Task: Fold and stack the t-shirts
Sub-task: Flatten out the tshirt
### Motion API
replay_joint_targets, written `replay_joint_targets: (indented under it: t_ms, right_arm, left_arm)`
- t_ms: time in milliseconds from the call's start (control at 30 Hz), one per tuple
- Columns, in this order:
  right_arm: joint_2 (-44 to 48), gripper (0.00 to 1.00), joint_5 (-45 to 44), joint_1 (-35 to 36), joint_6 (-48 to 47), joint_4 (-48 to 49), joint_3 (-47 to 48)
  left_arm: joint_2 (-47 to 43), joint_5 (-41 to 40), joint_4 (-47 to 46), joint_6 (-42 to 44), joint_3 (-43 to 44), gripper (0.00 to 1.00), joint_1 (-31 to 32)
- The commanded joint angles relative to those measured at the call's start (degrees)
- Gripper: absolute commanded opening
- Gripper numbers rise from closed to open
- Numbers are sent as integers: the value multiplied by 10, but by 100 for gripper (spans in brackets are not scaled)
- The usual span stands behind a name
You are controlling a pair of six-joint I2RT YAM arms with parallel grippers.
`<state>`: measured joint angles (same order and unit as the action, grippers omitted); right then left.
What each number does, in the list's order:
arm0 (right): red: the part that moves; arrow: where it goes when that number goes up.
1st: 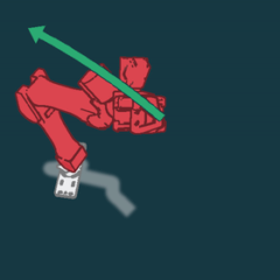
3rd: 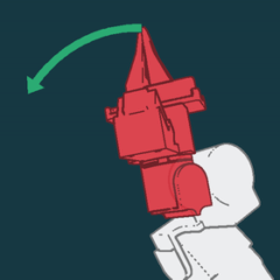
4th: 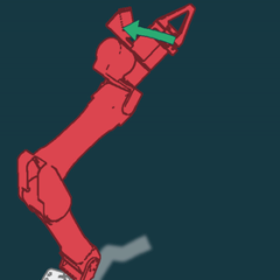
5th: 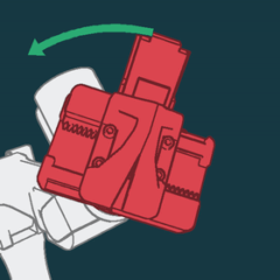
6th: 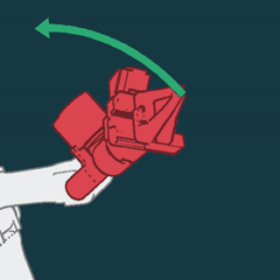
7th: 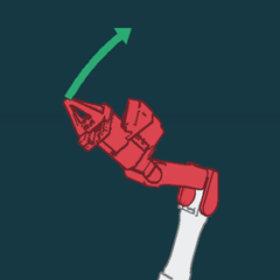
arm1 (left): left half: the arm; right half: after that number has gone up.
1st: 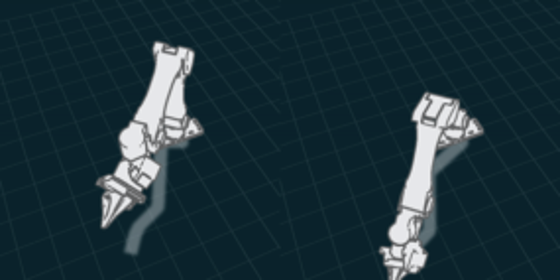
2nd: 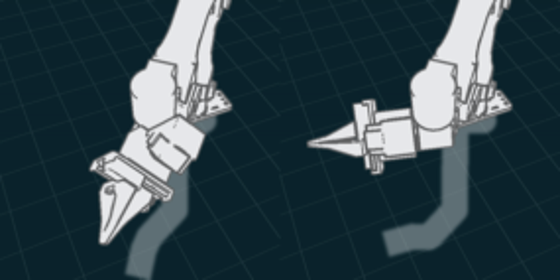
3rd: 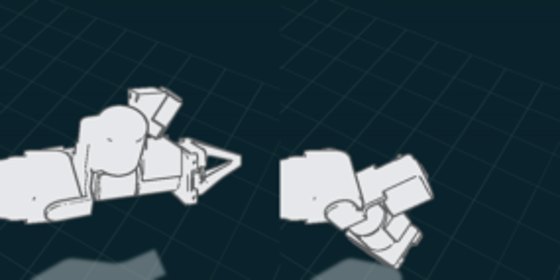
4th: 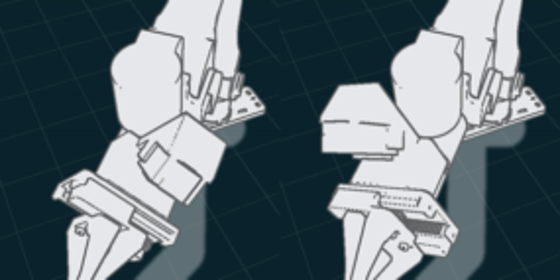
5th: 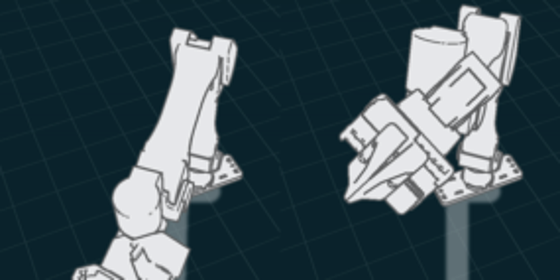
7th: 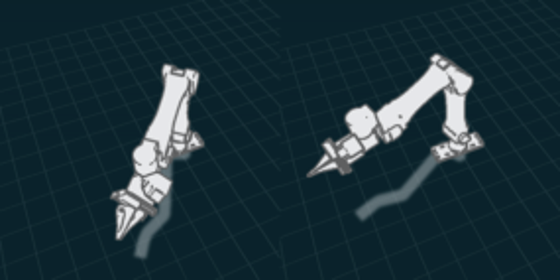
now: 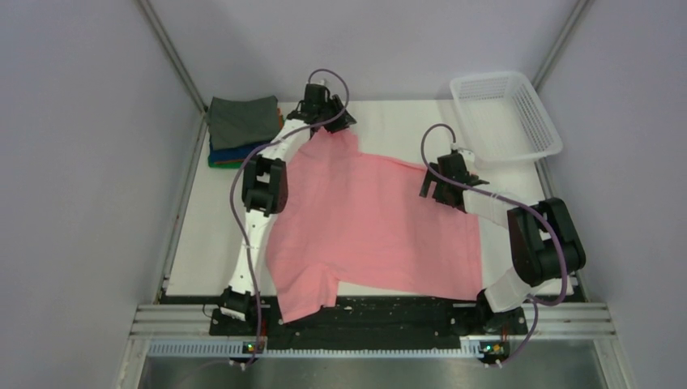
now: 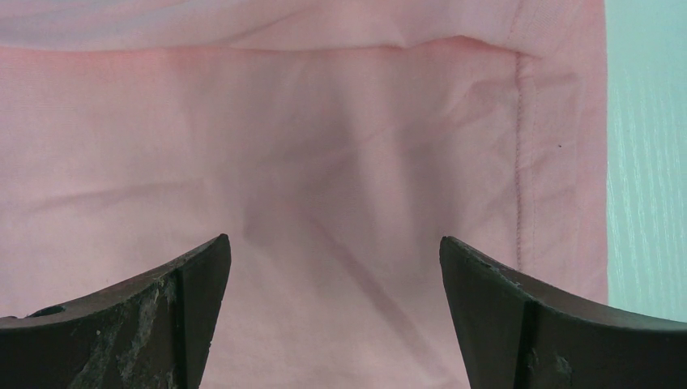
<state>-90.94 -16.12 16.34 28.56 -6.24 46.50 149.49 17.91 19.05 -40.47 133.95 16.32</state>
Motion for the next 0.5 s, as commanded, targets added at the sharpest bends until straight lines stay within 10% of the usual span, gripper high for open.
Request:
replay_joint_targets:
  t_ms: [0,133,467]
  right_arm:
    - [13,99,-13,-1,-4,-2,17]
    - [17,99,-11,-1,-3,-5,20]
    - [23,99,-12,-1,-1,-9,21]
  left_arm:
    - [23,47,-81,-11,37,57,9]
    - [1,43,-85,27,48,98,24]
    - [-172,-80,-59,120,-107,99,33]
